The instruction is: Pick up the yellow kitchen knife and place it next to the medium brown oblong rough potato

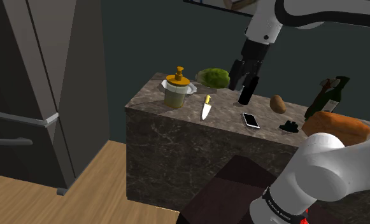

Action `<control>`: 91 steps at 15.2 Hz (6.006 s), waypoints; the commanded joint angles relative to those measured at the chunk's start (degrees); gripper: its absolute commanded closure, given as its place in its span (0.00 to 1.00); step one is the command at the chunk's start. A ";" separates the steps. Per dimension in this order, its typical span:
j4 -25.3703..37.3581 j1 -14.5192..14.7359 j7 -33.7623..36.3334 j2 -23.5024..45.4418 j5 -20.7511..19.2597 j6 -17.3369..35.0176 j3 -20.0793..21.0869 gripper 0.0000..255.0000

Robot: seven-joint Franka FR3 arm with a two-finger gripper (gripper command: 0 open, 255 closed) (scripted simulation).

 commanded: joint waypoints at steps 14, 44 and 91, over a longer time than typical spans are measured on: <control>3.22 -4.79 1.86 22.74 -1.29 20.67 -6.49 0.00; 19.41 -10.22 -0.98 57.89 8.26 39.85 -12.81 0.00; 30.60 -11.31 -1.55 46.38 4.16 17.59 -15.02 1.00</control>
